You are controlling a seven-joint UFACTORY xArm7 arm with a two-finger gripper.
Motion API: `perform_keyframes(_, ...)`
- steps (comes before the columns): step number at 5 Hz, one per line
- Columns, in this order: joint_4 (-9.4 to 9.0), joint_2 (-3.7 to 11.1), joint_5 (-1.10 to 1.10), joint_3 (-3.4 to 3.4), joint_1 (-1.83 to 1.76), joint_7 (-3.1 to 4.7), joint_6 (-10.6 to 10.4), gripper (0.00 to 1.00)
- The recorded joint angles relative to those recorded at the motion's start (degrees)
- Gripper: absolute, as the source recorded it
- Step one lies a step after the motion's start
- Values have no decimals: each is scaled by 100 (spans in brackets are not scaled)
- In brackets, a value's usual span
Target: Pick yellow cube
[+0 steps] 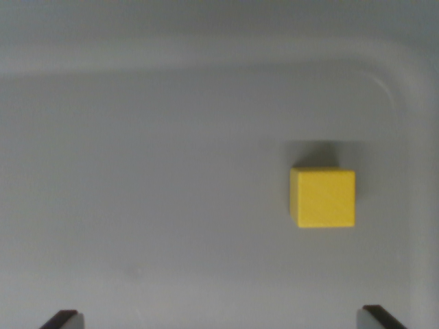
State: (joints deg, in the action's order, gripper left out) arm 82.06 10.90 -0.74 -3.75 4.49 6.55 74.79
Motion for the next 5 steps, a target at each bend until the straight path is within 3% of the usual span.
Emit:
perform_keyframes(1, 0, 0, 0, 0, 0, 0, 0, 0)
perform_keyframes(2, -85, 176, -41, -24, 45, 116, -253, 0)
perform_keyframes(3, -85, 176, -41, -24, 45, 116, -253, 0)
perform_keyframes(4, -179, 371, -86, -51, 95, 245, -534, 0)
perform_keyframes(5, -179, 371, -86, -51, 95, 245, -534, 0)
